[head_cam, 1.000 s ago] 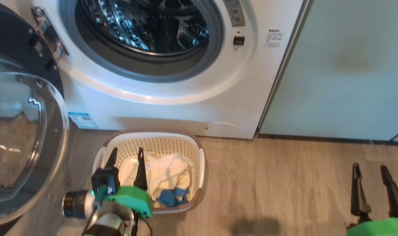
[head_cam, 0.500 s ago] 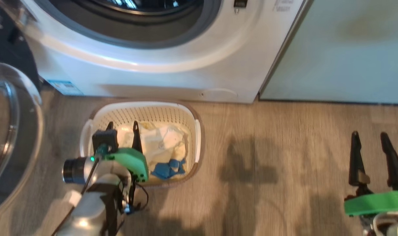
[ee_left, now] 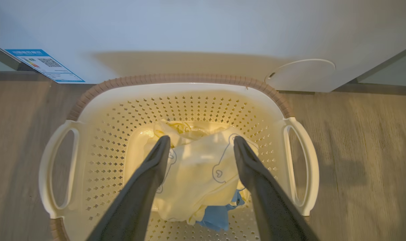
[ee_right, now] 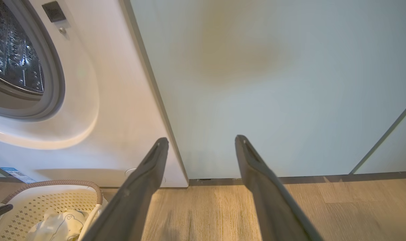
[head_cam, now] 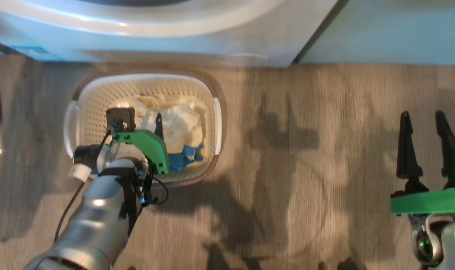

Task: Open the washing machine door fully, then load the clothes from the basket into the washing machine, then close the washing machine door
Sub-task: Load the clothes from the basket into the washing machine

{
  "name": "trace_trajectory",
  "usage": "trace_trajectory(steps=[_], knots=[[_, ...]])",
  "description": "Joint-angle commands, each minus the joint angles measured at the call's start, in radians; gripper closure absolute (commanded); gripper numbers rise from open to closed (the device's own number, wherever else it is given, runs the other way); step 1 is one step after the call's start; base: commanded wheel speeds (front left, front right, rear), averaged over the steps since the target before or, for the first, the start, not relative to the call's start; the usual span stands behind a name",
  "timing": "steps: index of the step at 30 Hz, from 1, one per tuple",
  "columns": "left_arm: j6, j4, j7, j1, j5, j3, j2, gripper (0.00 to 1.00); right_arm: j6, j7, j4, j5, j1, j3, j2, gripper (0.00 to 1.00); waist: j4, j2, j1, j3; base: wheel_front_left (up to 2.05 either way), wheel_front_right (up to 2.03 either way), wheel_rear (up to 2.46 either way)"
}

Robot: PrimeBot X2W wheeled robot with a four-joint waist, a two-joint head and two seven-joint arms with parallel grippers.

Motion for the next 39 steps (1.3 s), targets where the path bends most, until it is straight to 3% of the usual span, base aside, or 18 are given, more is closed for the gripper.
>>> trace_trajectory(steps=[1,9,20,24,32,33,35,36,39], knots=[[-0.01,0.013,0.003,-0.024,-0.008,0.015,0.02,0.0,-0.003,-0.009,-0.035,0.008,-0.014,0.025,-0.016,0.0,-0.016,0.0,-0.0002,0.054,0.0,0.0,0.0],[-0.07,0.132,0.07,-0.105,-0.016,-0.022,0.014,0.0,-0.003,-0.009,-0.049,0.019,-0.051,0.04,-0.016,0.0,-0.043,0.0,-0.0002,0.152,0.0,0.0,0.0],[-0.084,0.177,0.149,-0.192,-0.065,-0.027,0.039,0.0,-0.003,-0.009,-0.068,0.041,-0.093,0.063,-0.016,0.0,-0.072,0.0,-0.0002,0.294,0.0,0.0,0.0],[-0.079,0.19,0.17,-0.228,-0.077,-0.022,0.06,0.0,-0.003,-0.009,-0.081,0.052,-0.111,0.078,-0.016,0.0,-0.089,0.0,-0.0002,0.348,0.0,0.0,0.0],[-0.015,0.204,0.215,-0.266,-0.09,-0.012,0.081,0.0,-0.003,-0.009,-0.097,0.075,-0.131,0.093,-0.016,0.0,-0.121,0.0,-0.0002,0.426,0.0,0.0,0.0],[-0.007,0.205,0.219,-0.268,-0.091,-0.012,0.082,0.23,-0.003,-0.009,-0.096,0.078,-0.131,0.093,-0.016,0.0,-0.122,0.0,-0.0002,0.431,0.0,0.0,0.0],[0.007,0.206,0.221,-0.271,-0.092,-0.012,0.083,0.88,-0.003,-0.009,-0.097,0.082,-0.132,0.093,-0.016,0.0,-0.124,0.0,-0.0002,0.438,0.0,0.0,0.0],[0.013,0.206,0.221,-0.272,-0.093,-0.012,0.082,1.0,-0.003,-0.009,-0.098,0.082,-0.131,0.093,-0.016,0.0,-0.124,0.0,-0.0002,0.441,0.0,0.0,0.0],[0.022,0.207,0.218,-0.273,-0.094,-0.012,0.082,1.0,-0.003,-0.009,-0.099,0.083,-0.131,0.093,-0.016,0.0,-0.124,0.0,-0.0002,0.443,0.0,0.0,0.0]])
